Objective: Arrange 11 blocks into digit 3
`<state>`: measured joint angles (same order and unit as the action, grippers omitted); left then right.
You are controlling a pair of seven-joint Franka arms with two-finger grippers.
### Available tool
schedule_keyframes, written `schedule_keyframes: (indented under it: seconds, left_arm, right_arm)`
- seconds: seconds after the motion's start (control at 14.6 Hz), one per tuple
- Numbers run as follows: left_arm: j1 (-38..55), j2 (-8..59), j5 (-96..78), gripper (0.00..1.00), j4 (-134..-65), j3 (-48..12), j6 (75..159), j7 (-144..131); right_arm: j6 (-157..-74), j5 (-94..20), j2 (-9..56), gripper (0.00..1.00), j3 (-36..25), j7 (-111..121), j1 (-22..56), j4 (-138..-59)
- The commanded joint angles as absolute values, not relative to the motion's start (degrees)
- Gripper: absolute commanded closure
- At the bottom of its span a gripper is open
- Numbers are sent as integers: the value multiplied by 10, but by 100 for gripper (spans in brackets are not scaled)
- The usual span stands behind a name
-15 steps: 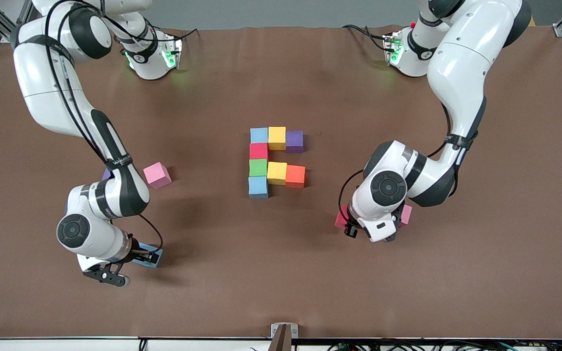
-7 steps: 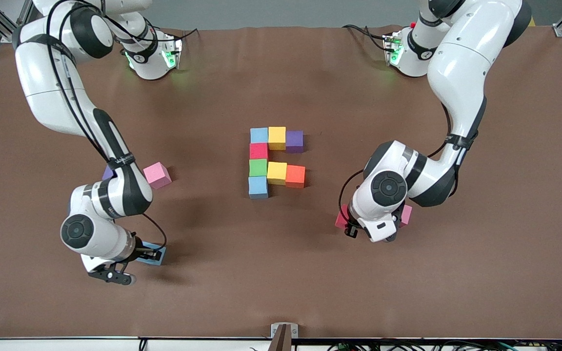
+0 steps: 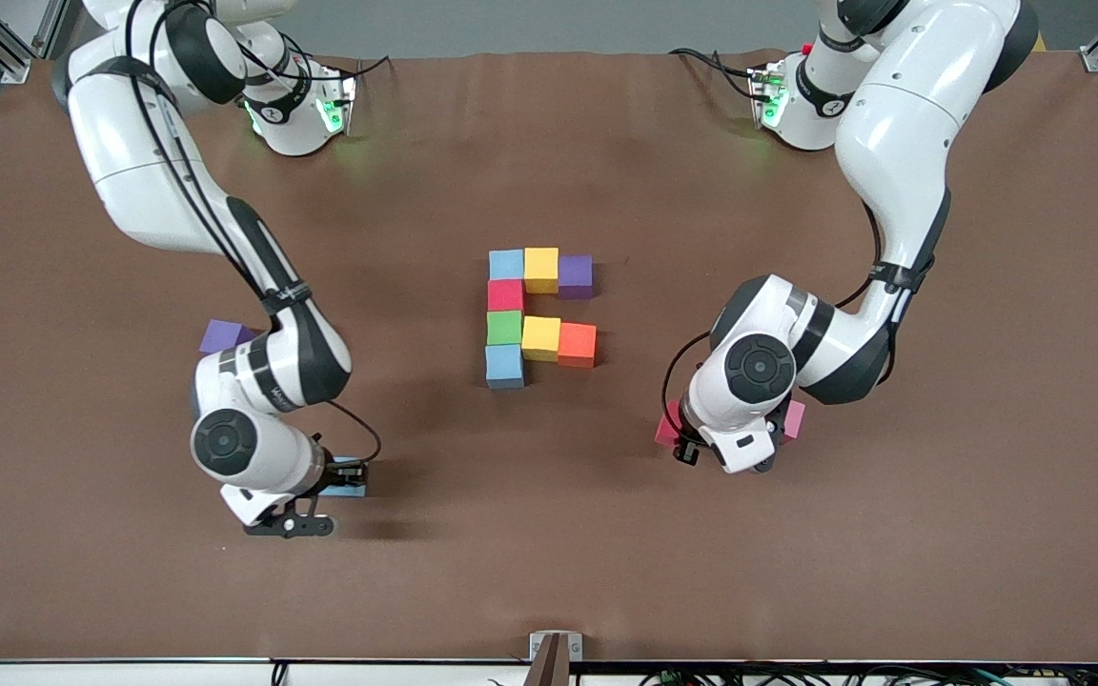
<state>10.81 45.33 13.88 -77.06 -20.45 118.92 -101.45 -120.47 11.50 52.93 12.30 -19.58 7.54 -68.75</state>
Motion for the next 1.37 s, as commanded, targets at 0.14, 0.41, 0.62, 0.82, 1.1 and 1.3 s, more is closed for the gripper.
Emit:
schedule_keyframes:
  seconds: [0.14,0.41,0.62,0.82,1.1,1.3]
  left_arm:
    - [105,446,132,70,-774,-204,1180,-1017]
    - [105,446,132,70,-774,-204,1180,-1017]
    - [105,446,132,70,-774,-204,1179,-1017]
    - [105,446,132,70,-775,-204,1179,-1017]
    - [105,446,133,70,-775,-203,1179,-1017]
    - [107,447,133,70,-775,-203,1180,-1016]
  right_arm:
    - [-1201,118,520,98,124,-255,139,-674]
    - [-1201,114,524,98,125,-286,181,-659]
    - [-1209,115,533,98,125,-342,220,-640]
    - [-1217,114,544,98,124,-362,247,-640]
    - [-1216,113,543,98,124,-367,262,-645]
    - [-1223,112,537,98,123,-368,259,-669]
